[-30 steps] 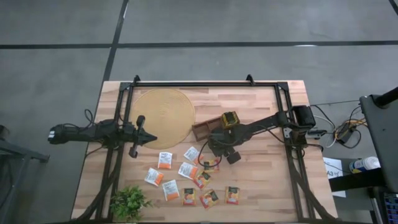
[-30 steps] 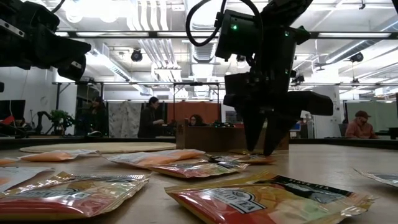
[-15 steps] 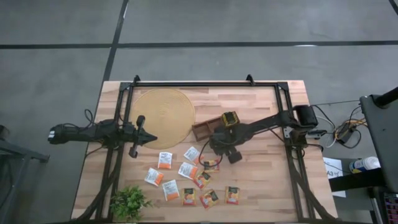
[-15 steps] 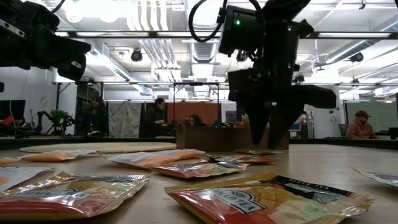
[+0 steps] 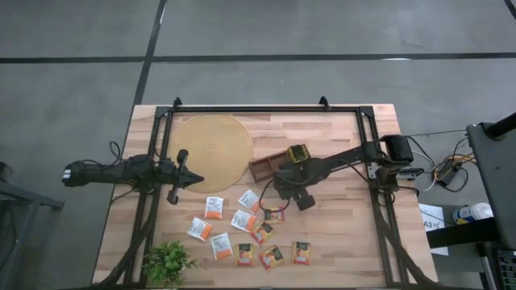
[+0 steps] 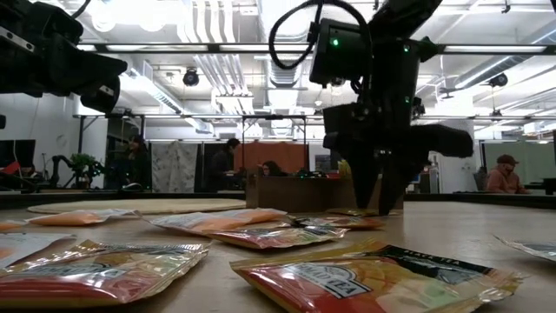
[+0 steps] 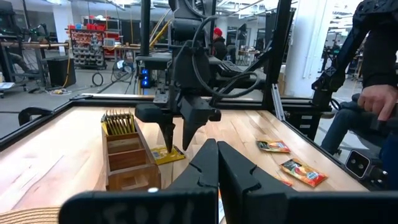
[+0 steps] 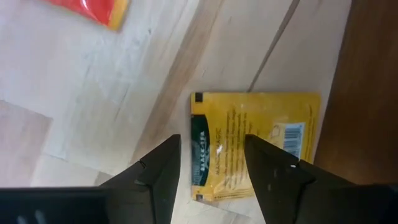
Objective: Pick & Place Tea
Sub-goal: Put the orange tea bag into the middle section of the wooden organizer
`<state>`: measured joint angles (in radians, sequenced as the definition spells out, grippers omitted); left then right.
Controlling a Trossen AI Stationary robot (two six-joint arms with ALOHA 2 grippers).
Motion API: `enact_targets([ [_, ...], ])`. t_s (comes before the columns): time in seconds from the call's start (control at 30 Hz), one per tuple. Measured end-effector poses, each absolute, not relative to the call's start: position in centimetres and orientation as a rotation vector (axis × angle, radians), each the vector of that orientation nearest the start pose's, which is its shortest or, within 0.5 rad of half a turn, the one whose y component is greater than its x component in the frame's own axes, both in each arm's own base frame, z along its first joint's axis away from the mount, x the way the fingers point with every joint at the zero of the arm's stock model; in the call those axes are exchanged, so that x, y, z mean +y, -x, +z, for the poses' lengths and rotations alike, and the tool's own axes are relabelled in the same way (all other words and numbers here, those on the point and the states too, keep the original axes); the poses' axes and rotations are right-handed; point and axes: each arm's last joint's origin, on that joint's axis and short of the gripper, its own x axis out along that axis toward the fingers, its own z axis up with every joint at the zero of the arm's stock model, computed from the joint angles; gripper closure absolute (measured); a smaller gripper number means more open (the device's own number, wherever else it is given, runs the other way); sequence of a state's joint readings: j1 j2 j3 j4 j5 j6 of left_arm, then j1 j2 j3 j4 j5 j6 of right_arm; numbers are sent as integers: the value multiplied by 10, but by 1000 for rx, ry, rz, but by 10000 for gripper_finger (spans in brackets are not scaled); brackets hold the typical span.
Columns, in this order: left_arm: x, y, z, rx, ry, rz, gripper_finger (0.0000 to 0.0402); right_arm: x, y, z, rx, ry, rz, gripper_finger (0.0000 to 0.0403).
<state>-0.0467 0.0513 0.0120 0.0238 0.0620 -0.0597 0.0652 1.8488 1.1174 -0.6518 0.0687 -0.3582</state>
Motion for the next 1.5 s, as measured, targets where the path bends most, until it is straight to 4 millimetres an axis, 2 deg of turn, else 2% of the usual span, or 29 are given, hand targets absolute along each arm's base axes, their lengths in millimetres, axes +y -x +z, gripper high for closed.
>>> enact_targets([
  [0.23, -6, -100, 166, 19, 60, -108, 401, 19, -329, 137, 1359, 400, 256, 242],
  [0.37, -6, -100, 166, 20, 59, -108, 401, 17, -329, 136, 1355, 393, 259, 290],
  [0.53, -6, -100, 166, 19, 60, -107, 401, 16, -331, 136, 1338, 402, 251, 376],
  [0.7, -6, -100, 166, 19, 60, -107, 401, 15, -331, 141, 1342, 431, 232, 394],
  [0.8, -6, -100, 166, 20, 60, -107, 401, 15, -329, 157, 1369, 432, 243, 394],
  [1.1, -6, -100, 166, 20, 60, -107, 401, 7, -320, 224, 1374, 387, 374, 395],
  [1.27, -6, -100, 166, 21, 60, -108, 401, -11, -321, 255, 1365, 302, 485, 395],
  [1.5, -7, -100, 166, 21, 60, -109, 401, -43, -326, 277, 1310, 311, 518, 395],
])
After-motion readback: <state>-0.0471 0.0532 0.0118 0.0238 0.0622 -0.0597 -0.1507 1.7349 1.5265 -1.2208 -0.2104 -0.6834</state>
